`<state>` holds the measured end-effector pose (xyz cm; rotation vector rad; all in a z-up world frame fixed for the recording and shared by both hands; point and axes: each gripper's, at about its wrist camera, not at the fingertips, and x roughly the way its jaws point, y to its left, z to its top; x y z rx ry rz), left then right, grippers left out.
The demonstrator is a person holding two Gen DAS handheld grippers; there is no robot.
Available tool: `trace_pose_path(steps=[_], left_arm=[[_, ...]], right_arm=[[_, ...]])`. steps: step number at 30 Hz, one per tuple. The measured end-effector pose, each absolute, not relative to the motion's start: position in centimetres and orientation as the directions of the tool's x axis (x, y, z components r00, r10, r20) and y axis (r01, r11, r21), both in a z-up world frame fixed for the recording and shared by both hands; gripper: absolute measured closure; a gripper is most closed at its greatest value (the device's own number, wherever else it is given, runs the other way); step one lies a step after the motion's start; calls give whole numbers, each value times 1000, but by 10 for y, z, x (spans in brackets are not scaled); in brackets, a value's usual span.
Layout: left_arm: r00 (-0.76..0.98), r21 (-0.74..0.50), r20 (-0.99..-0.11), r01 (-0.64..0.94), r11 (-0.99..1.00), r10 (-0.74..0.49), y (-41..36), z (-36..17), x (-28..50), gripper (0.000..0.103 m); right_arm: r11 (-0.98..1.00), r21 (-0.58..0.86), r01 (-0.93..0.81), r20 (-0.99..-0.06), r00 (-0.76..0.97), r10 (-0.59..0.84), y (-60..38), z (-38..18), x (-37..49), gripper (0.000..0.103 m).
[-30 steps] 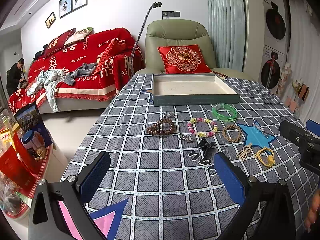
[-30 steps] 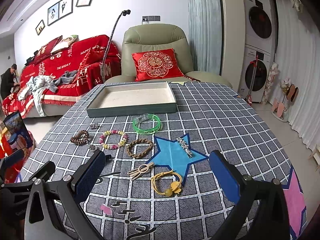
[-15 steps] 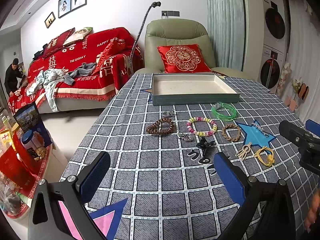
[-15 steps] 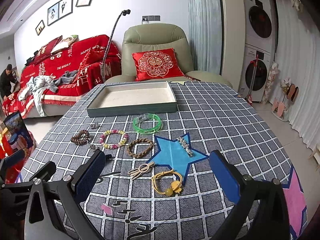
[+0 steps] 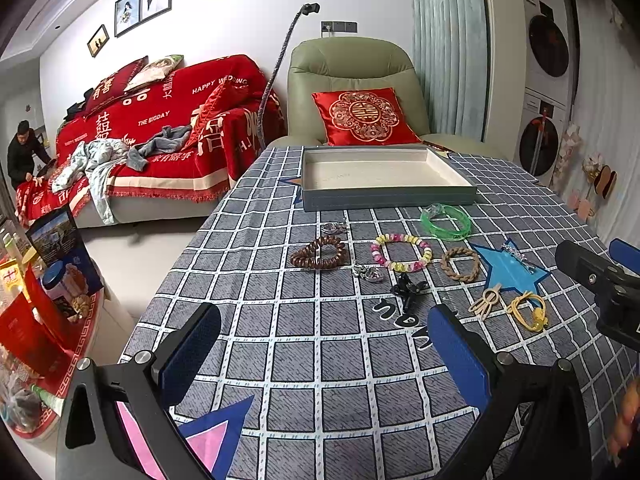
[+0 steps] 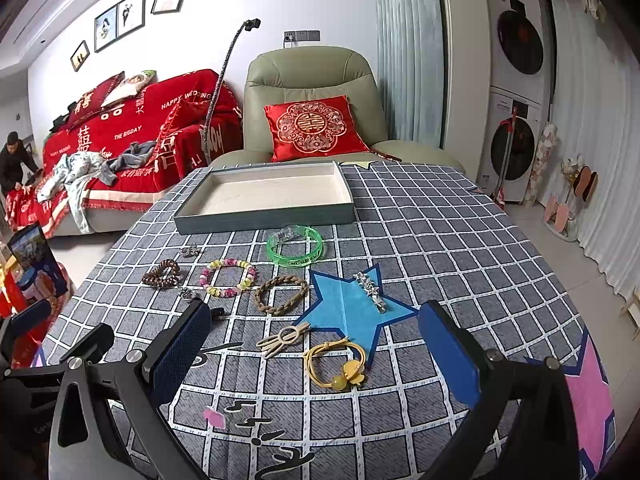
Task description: Organize jewelry
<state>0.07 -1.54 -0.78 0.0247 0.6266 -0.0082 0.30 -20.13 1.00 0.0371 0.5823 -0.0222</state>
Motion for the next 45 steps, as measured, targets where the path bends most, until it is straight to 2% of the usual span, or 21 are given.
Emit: trace_pose_path(steps=[31, 45], left_arm=[[802, 29, -597, 24, 999, -2, -13, -10, 7, 0], [752, 86, -659, 35, 996, 30, -9, -11, 9, 0]], right_arm=[[999, 31, 32, -557, 831, -9, -198, 7, 2, 0], [999, 30, 35, -571, 821, -11, -197, 0, 4, 0]])
